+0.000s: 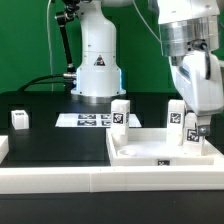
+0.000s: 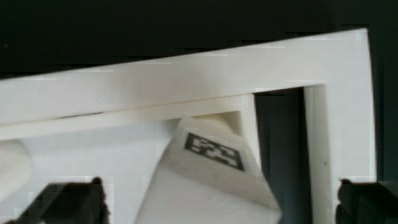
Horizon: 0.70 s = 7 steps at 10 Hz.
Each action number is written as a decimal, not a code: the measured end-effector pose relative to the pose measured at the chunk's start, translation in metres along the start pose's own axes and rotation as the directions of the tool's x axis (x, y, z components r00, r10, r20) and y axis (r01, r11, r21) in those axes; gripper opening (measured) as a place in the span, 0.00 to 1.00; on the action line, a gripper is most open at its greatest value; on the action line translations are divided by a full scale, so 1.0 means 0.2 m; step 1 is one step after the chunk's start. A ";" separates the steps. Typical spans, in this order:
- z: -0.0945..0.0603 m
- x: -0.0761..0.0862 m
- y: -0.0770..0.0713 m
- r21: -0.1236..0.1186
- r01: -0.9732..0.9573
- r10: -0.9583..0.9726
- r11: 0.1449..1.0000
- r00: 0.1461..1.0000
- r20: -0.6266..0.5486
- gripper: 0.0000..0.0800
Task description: Assemble square table
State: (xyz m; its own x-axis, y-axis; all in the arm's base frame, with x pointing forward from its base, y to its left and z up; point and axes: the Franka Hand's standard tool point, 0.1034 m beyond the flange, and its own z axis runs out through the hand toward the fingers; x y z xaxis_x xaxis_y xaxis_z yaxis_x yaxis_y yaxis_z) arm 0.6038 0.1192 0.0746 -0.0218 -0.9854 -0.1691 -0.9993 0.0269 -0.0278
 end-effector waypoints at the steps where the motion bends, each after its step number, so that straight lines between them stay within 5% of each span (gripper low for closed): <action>1: 0.00 0.00 0.00 0.000 0.065 -0.065 0.998 0.998 0.000 0.81; 2: 0.00 0.00 0.02 -0.025 0.165 -0.165 0.986 0.986 -0.002 0.81; 3: 0.00 0.01 0.04 -0.077 0.292 -0.293 0.953 0.956 0.000 0.81; 7: -0.01 0.02 0.03 -0.110 0.628 -0.631 0.771 0.776 0.003 0.81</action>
Offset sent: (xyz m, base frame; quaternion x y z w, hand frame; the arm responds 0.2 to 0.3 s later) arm 0.0000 -0.0017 0.0022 -0.0823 0.0158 -0.2888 0.9537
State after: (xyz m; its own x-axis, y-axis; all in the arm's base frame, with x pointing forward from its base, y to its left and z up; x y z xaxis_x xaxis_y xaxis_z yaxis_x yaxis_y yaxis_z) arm 0.5977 0.1146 0.0753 0.6139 -0.7808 -0.1162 -0.7874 -0.6161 -0.0195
